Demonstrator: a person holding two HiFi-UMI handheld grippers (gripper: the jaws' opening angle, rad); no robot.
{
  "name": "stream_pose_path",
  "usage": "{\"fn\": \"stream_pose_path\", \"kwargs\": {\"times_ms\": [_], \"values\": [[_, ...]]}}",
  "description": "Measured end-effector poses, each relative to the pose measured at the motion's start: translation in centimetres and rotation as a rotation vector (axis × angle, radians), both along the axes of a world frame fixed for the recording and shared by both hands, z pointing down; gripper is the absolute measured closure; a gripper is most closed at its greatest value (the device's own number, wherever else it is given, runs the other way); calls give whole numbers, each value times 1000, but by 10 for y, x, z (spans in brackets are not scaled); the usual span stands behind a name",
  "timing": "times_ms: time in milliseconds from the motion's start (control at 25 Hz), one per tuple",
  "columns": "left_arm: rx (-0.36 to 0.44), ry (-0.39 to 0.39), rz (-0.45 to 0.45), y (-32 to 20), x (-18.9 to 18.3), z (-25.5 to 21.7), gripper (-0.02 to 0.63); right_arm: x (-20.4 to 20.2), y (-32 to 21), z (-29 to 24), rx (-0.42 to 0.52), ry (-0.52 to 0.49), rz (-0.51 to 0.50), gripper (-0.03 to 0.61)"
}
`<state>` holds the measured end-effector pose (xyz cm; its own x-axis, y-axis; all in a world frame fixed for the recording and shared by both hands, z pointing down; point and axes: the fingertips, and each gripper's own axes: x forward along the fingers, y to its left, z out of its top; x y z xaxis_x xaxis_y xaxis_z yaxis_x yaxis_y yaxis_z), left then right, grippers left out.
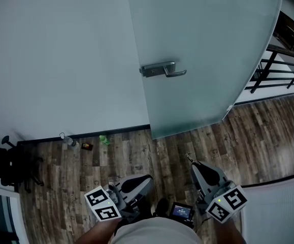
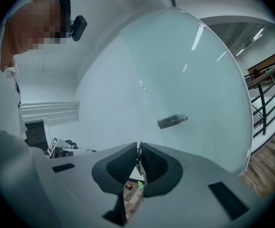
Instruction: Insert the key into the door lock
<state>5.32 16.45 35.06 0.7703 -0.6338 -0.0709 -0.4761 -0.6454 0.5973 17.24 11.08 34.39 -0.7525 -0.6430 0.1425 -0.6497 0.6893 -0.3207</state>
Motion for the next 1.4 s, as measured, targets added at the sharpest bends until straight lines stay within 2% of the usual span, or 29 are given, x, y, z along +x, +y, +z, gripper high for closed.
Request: {"fn": "stream_pose_path", "kwargs": {"times_ms": [400,800,1120,1400], "values": [[8,16,27,-63,-26,4,597,-25,-55,2,6,21,23,545],[23,18,71,-159,-89,-5,597,-80,-136,-2,2,35,84,545],[18,3,102,-222,-134,-4,597,-118,-190,-1,-10,50,140,545],[7,-30,130,-254,-149,-1,597,-134,-213,0,-22,60,183,545]]}}
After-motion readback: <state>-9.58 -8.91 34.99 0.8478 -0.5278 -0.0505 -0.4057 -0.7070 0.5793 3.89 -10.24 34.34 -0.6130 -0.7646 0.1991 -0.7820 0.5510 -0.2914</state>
